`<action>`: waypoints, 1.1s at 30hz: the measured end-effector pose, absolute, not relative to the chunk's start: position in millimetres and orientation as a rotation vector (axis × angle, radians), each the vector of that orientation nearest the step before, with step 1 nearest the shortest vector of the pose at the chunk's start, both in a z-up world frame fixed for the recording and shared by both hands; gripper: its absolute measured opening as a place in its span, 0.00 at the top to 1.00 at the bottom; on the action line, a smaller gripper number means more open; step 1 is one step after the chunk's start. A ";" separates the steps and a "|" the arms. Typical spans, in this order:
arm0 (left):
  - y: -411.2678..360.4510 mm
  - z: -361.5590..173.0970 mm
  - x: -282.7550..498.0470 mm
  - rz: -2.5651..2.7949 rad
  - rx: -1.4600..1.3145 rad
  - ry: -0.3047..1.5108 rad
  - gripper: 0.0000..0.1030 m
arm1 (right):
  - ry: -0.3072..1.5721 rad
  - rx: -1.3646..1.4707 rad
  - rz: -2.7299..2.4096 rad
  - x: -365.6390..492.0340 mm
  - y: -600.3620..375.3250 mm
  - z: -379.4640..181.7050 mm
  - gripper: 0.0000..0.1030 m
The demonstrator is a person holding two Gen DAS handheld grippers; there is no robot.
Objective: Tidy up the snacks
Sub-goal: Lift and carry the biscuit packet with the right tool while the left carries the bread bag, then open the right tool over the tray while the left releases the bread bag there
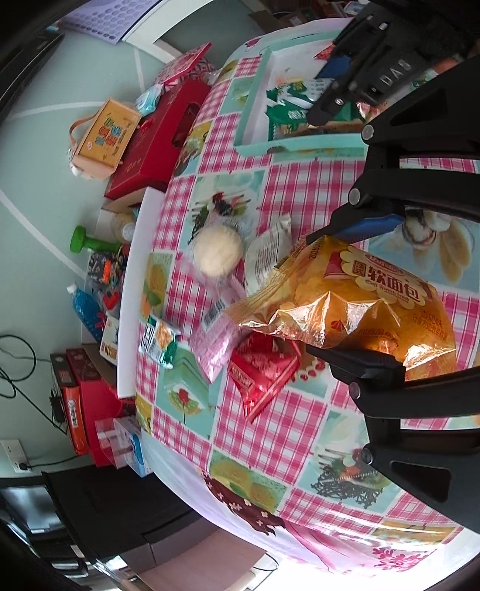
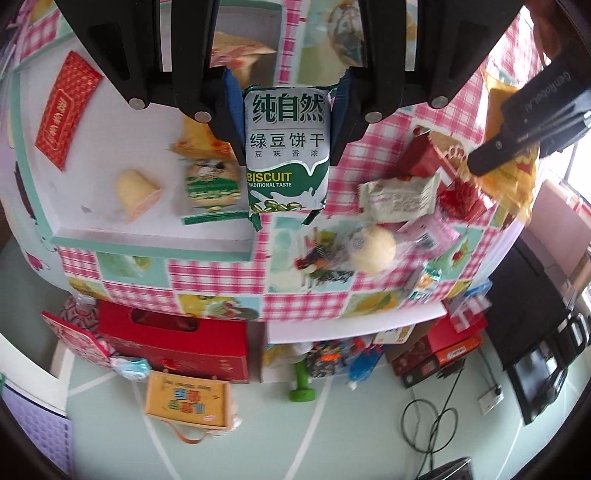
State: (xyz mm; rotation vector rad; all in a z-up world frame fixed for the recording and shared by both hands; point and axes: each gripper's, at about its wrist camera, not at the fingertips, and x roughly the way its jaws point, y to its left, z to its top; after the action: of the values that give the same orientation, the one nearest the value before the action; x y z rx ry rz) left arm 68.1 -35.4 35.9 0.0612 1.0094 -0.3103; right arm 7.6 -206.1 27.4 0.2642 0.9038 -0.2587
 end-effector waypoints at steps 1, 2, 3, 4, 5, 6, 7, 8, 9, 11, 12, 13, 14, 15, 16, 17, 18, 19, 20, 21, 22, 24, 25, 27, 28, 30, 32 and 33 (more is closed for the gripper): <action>-40.4 35.5 67.2 -0.323 0.068 1.012 0.50 | 0.898 0.272 -0.273 5.3 -212.8 29.2 0.59; -45.1 35.4 65.9 -0.332 0.072 1.015 0.50 | 0.893 0.278 -0.290 2.8 -219.9 30.5 0.59; -50.2 35.2 65.0 -0.345 0.078 1.018 0.50 | 0.888 0.288 -0.313 -0.1 -228.6 31.5 0.59; -55.7 35.0 63.9 -0.357 0.086 1.020 0.50 | 0.885 0.297 -0.333 -2.9 -236.6 32.0 0.59; -61.4 35.0 62.3 -0.366 0.095 1.021 0.50 | 0.882 0.308 -0.355 -6.1 -245.5 32.2 0.59; -66.8 35.4 61.1 -0.375 0.104 1.022 0.50 | 0.879 0.321 -0.374 -9.1 -254.0 32.0 0.59; -72.1 35.7 60.0 -0.385 0.113 1.021 0.50 | 0.877 0.335 -0.391 -12.2 -262.2 31.7 0.59; -78.6 36.1 58.4 -0.397 0.124 1.020 0.50 | 0.875 0.351 -0.410 -16.1 -271.7 31.1 0.59; -86.1 36.3 56.6 -0.410 0.136 1.021 0.50 | 0.872 0.371 -0.431 -20.5 -282.1 30.2 0.59; -100.0 36.5 53.3 -0.442 0.156 1.025 0.50 | 0.867 0.396 -0.476 -28.2 -300.0 28.0 0.59; -108.4 36.4 51.7 -0.459 0.165 1.030 0.50 | 0.867 0.411 -0.501 -32.3 -310.2 26.2 0.59; -115.8 36.3 50.2 -0.475 0.173 1.034 0.50 | 0.867 0.422 -0.522 -36.3 -318.1 24.7 0.59; -125.3 36.2 48.3 -0.494 0.185 1.037 0.50 | 0.866 0.447 -0.564 -44.2 -333.9 21.5 0.59; -132.9 36.5 46.8 -0.508 0.196 1.038 0.50 | 0.866 0.447 -0.564 -44.2 -333.9 21.5 0.59; -141.4 37.0 45.3 -0.521 0.209 1.038 0.50 | 0.865 0.459 -0.580 -47.9 -340.7 19.9 0.59; -149.2 37.8 43.3 -0.533 0.223 1.036 0.50 | 0.863 0.473 -0.595 -51.7 -347.6 18.5 0.59; -156.9 38.6 41.7 -0.544 0.235 1.034 0.50 | 0.858 0.492 -0.610 -56.0 -355.3 16.9 0.59; -165.6 39.6 39.9 -0.557 0.247 1.032 0.50 | 0.855 0.506 -0.623 -59.1 -360.0 15.6 0.59; -173.9 40.0 39.6 -0.569 0.256 1.032 0.50 | 0.853 0.521 -0.634 -62.5 -365.0 14.3 0.59; -181.9 40.3 39.7 -0.581 0.261 1.033 0.50 | 0.851 0.533 -0.644 -65.2 -369.2 12.8 0.59; -191.9 40.4 40.3 -0.597 0.266 1.037 0.50 | 0.851 0.543 -0.652 -67.7 -373.4 11.3 0.59; -209.8 38.5 43.6 -0.621 0.271 1.052 0.50 | 0.851 0.559 -0.664 -72.2 -379.5 8.4 0.59; -218.7 36.4 45.8 -0.628 0.275 1.060 0.50 | 0.853 0.567 -0.667 -73.9 -382.3 7.1 0.59; -237.1 30.8 50.6 -0.639 0.296 1.080 0.50 | 0.854 0.581 -0.670 -76.3 -386.1 4.3 0.59; -244.9 28.6 52.4 -0.647 0.301 1.089 0.50 | 0.854 0.586 -0.669 -76.6 -387.7 3.2 0.59; -259.3 23.2 58.5 -0.660 0.307 1.110 0.50 | 0.853 0.587 -0.664 -76.5 -389.8 1.3 0.59; -270.2 18.7 64.9 -0.652 0.313 1.117 0.50 | 0.856 0.590 -0.660 -75.5 -391.5 -0.6 0.59; -274.4 17.0 67.8 -0.650 0.315 1.117 0.50 | 0.858 0.594 -0.658 -75.1 -392.1 -1.7 0.59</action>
State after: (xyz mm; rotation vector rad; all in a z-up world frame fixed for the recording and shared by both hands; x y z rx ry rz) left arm 67.8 -274.4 17.0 0.3146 1.1171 -0.6498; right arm -75.1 -392.1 -1.7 0.5937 0.8581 -0.6575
